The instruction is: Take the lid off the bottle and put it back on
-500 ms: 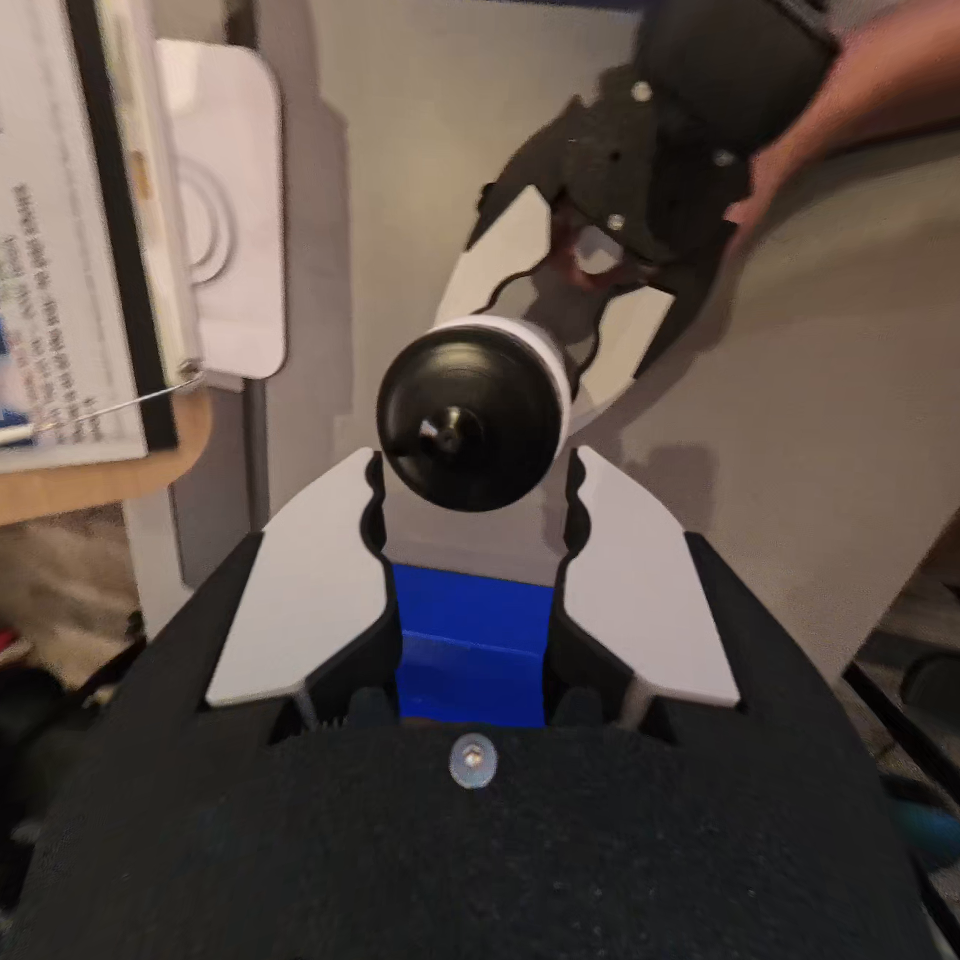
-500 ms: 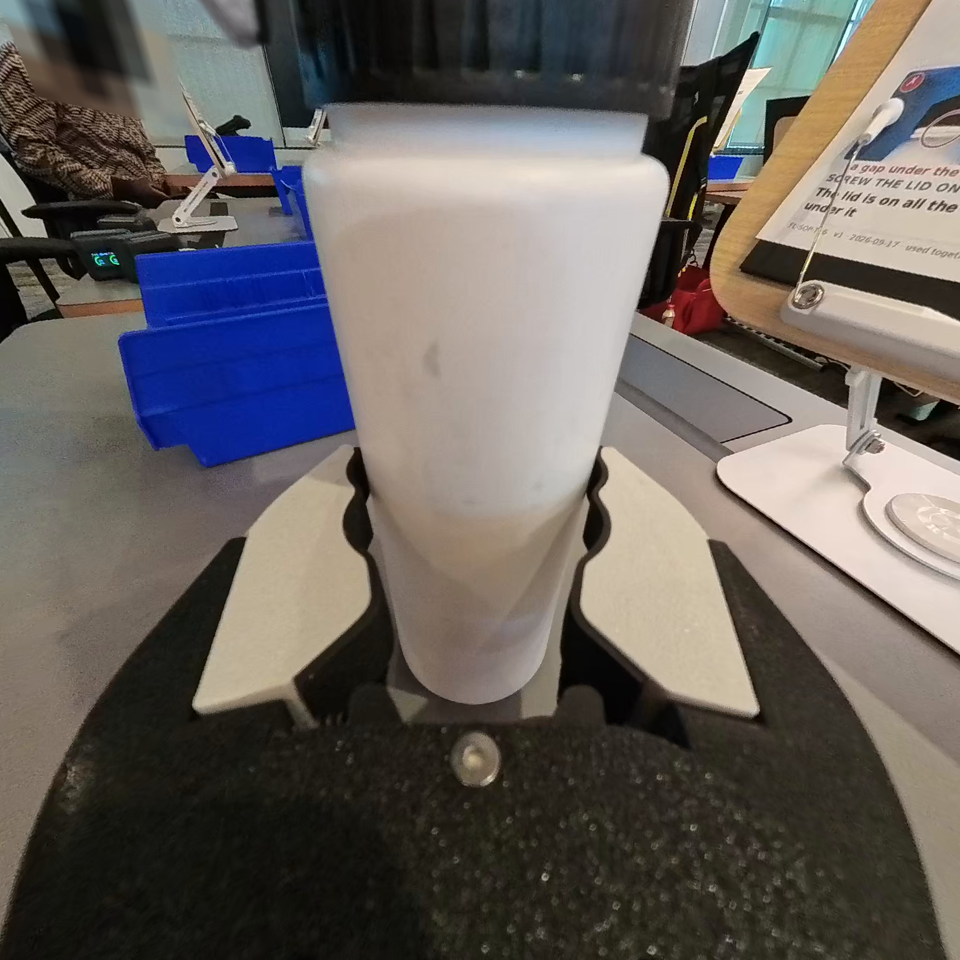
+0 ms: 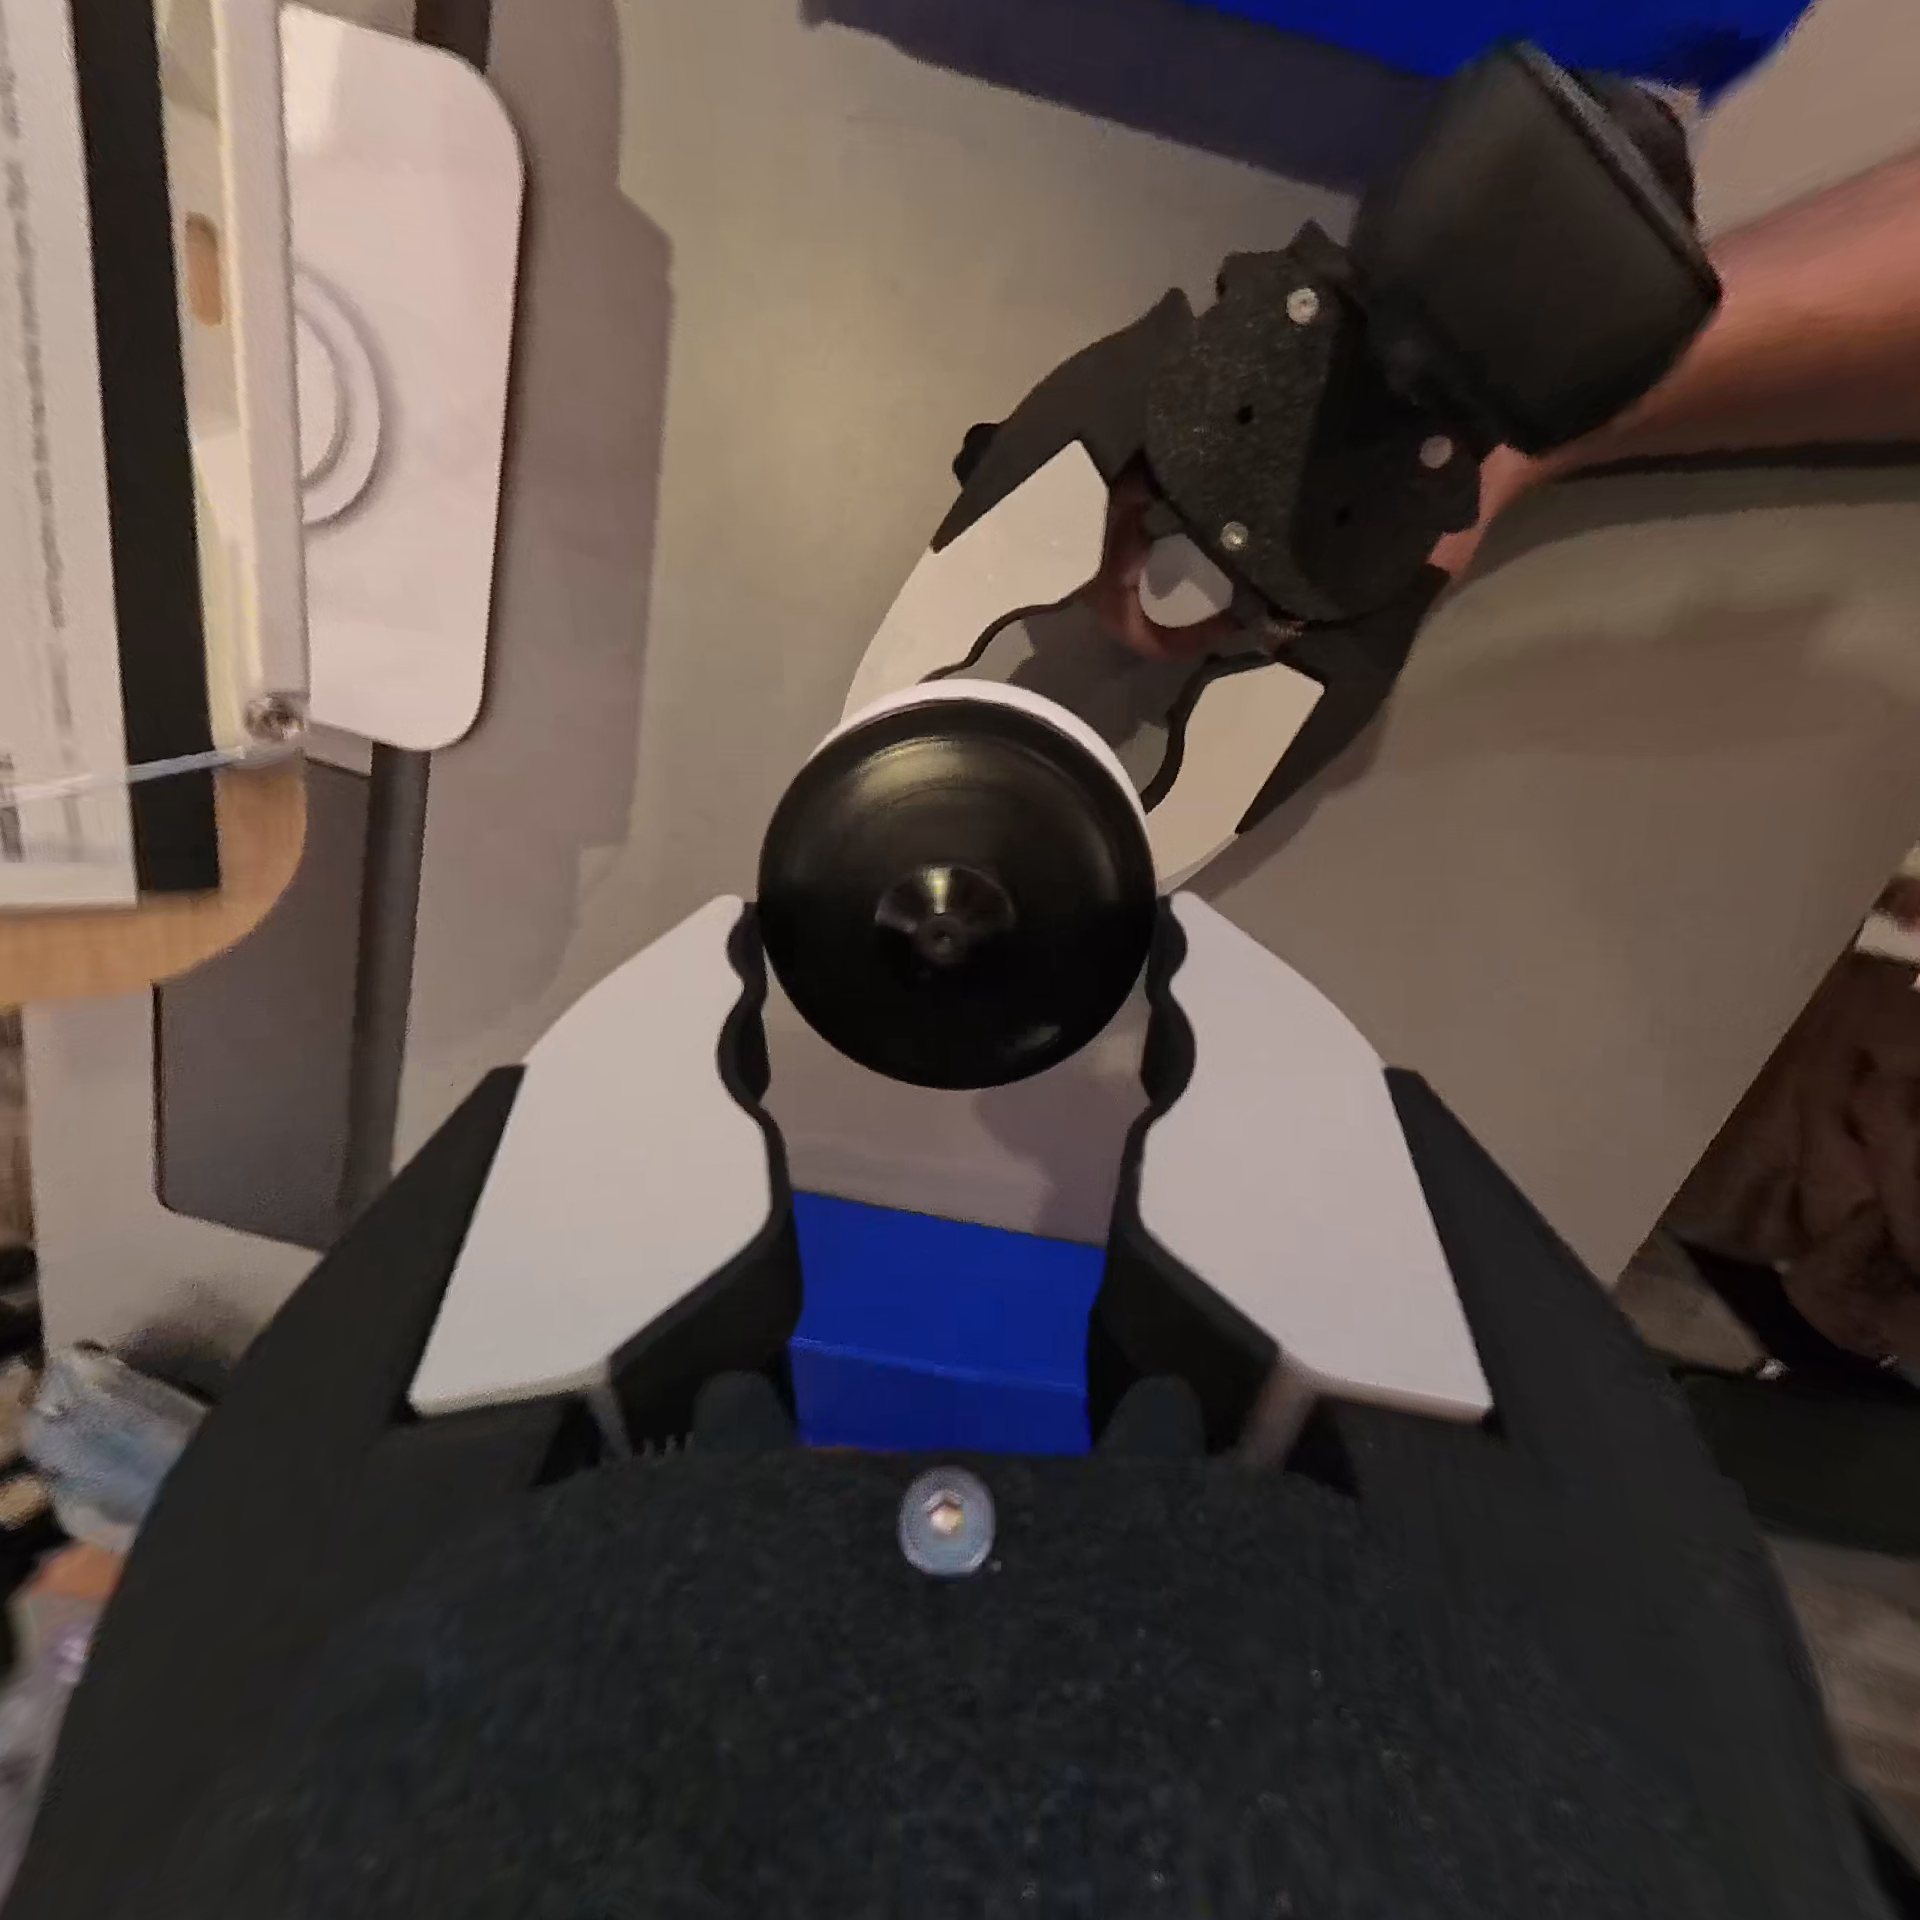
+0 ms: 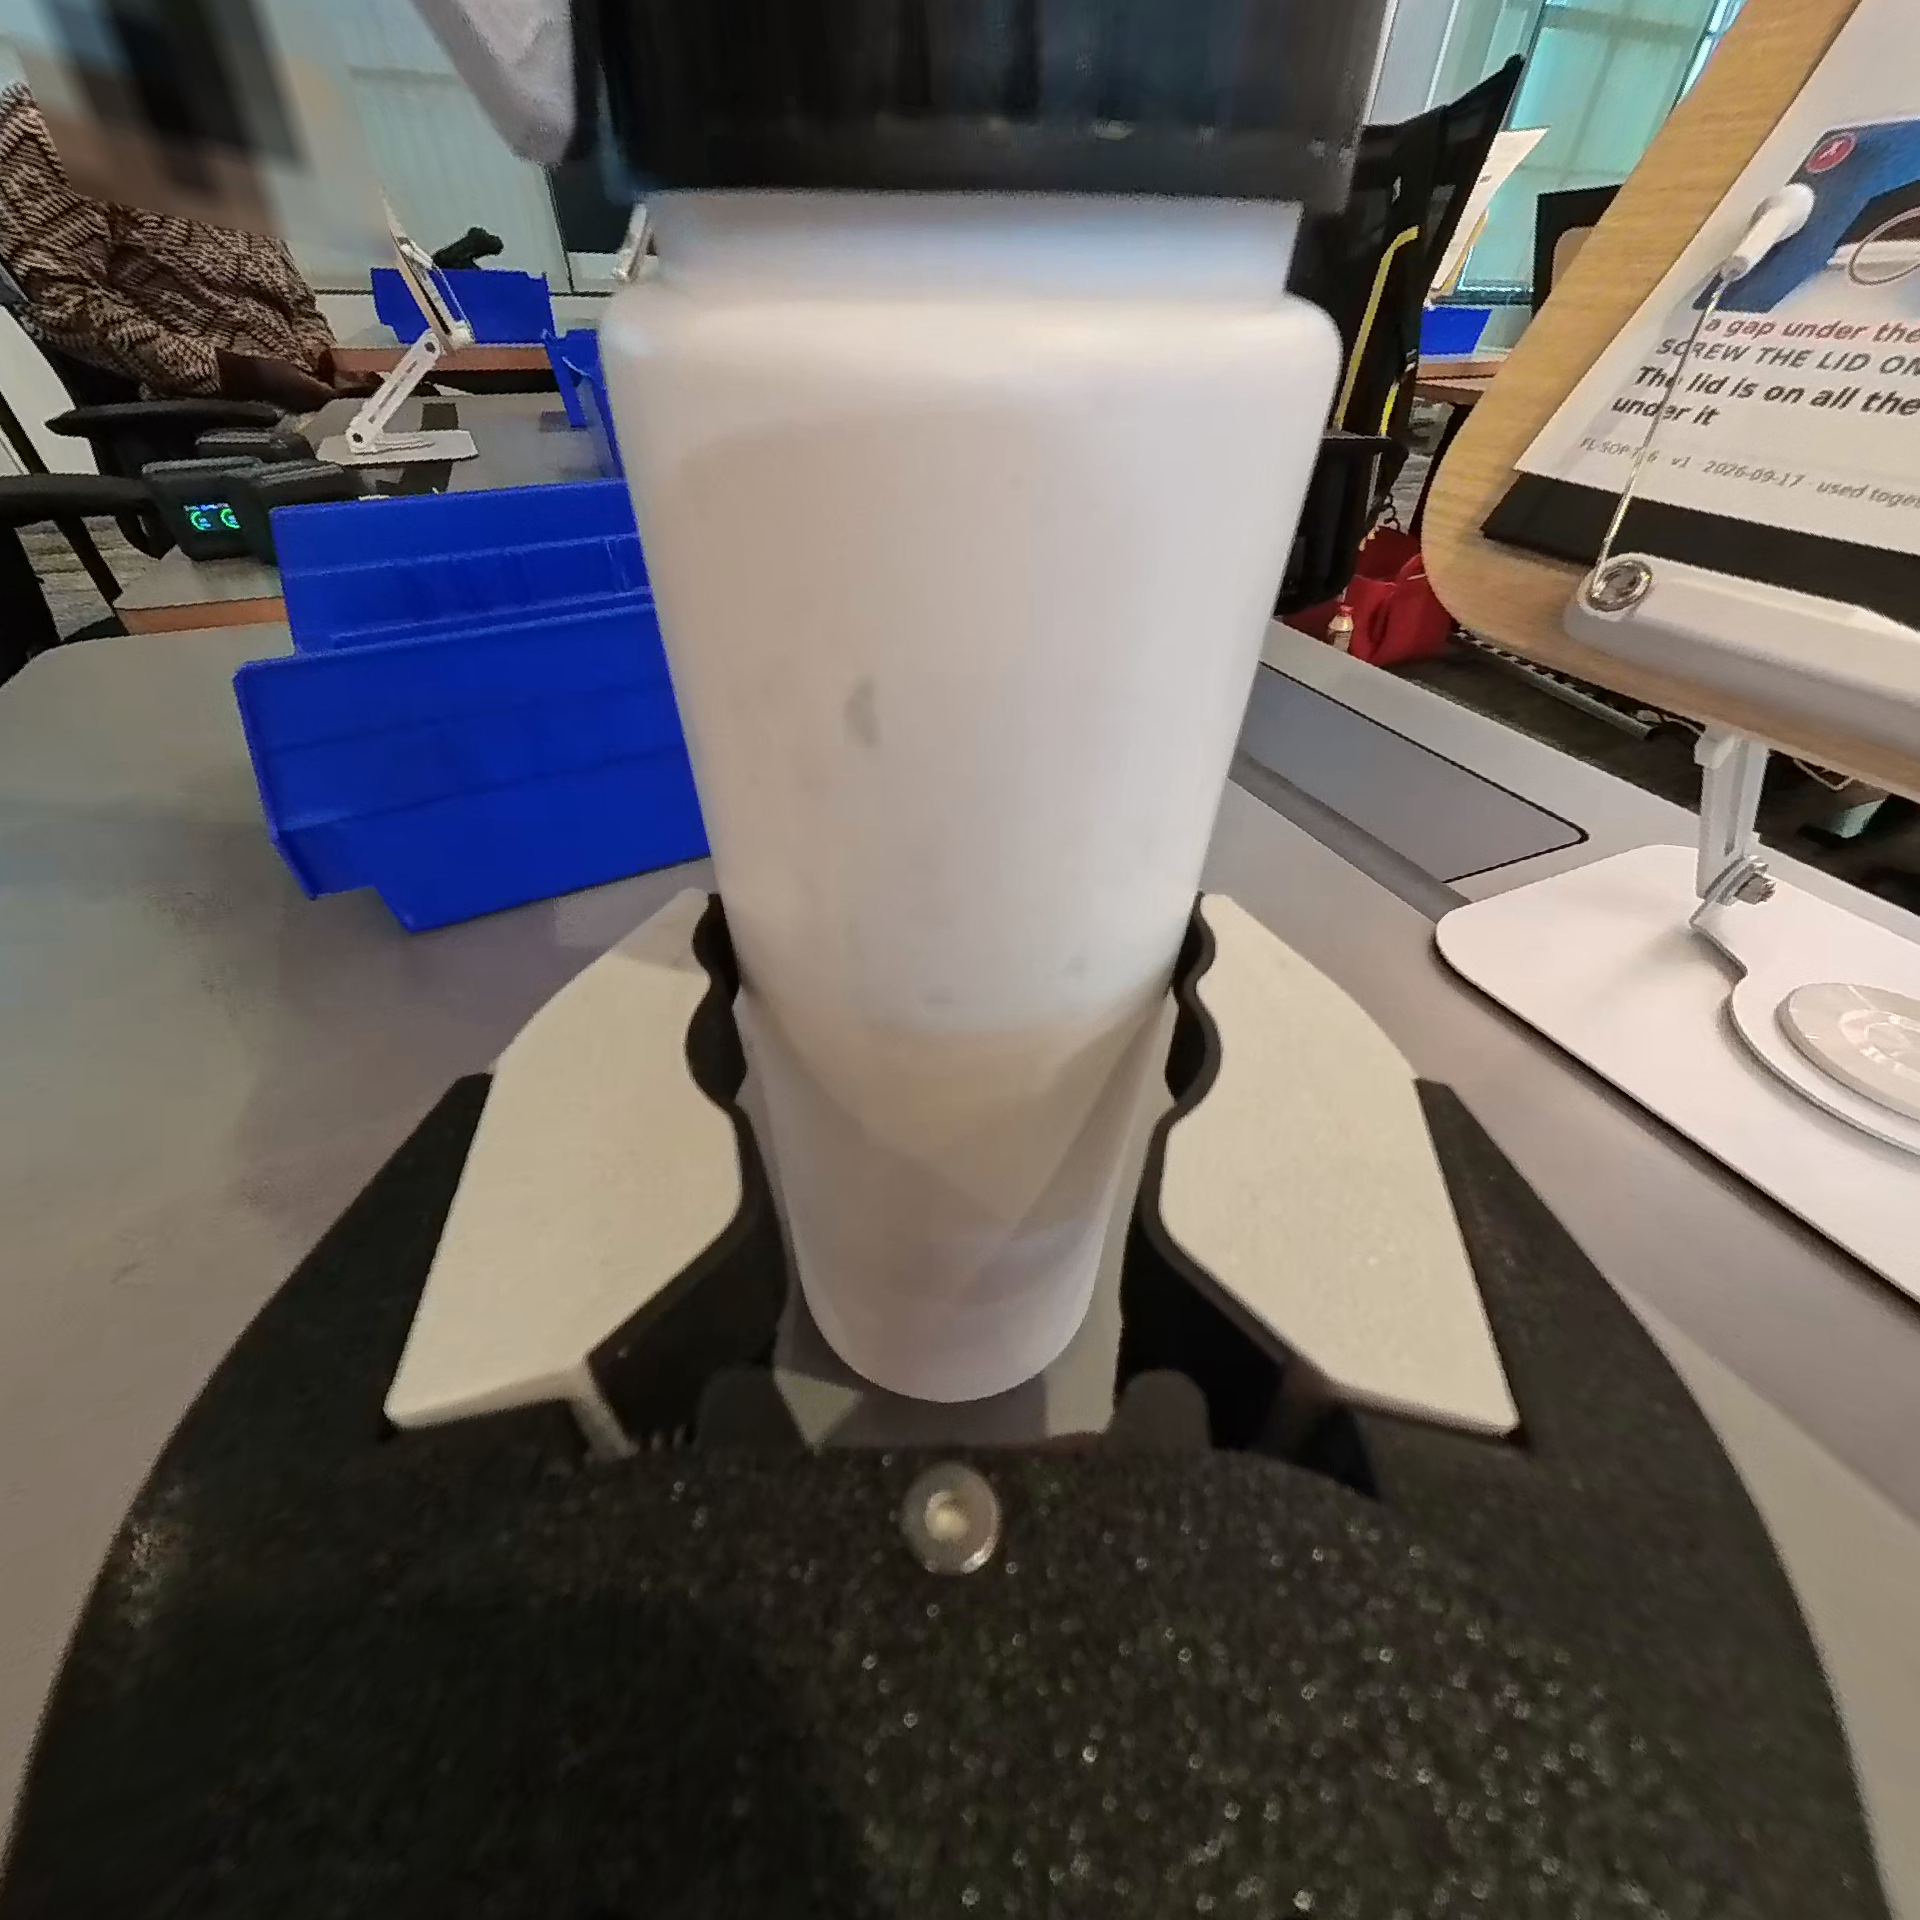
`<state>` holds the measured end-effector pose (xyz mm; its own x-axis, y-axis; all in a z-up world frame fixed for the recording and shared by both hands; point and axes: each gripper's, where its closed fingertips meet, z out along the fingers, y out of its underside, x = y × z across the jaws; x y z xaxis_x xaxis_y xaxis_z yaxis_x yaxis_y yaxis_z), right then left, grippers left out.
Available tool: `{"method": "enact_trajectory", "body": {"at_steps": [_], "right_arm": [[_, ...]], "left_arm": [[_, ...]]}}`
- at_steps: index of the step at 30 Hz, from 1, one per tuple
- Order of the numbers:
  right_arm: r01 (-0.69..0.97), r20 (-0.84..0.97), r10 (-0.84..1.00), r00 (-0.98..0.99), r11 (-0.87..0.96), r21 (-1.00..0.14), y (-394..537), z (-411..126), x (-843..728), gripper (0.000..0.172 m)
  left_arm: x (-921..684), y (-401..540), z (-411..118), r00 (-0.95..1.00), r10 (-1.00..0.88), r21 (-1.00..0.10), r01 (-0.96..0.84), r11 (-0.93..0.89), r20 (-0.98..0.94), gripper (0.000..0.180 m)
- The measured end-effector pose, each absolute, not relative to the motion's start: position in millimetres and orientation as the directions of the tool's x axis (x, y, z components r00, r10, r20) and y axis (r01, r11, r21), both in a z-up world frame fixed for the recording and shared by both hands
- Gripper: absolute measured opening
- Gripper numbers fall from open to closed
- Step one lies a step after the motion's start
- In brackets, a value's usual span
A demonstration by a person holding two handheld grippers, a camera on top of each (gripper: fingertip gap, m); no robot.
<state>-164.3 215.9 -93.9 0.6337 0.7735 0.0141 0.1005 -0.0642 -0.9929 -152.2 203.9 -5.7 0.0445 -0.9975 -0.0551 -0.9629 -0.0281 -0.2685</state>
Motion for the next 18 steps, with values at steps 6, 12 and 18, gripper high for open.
{"method": "enact_trajectory", "body": {"at_steps": [6,12,18], "right_arm": [[0.105,0.018,0.772,0.636,-0.063,-0.992,215.9,-94.5,-164.6,0.081],[0.110,0.019,0.770,0.637,-0.066,-0.992,215.7,-95.2,-164.2,0.081],[0.106,0.017,0.774,0.633,-0.064,-0.992,215.8,-95.4,-164.8,0.080]], "left_arm": [[-151.1,202.9,-5.7,0.523,-0.852,-0.307,-0.817,-0.488,-0.040,0.070],[-151.5,198.0,-5.8,0.382,-0.913,-0.261,-0.905,-0.337,-0.145,0.084],[-161.2,207.1,1.4,-0.104,-0.963,-0.229,-0.960,0.163,-0.247,0.095]]}}
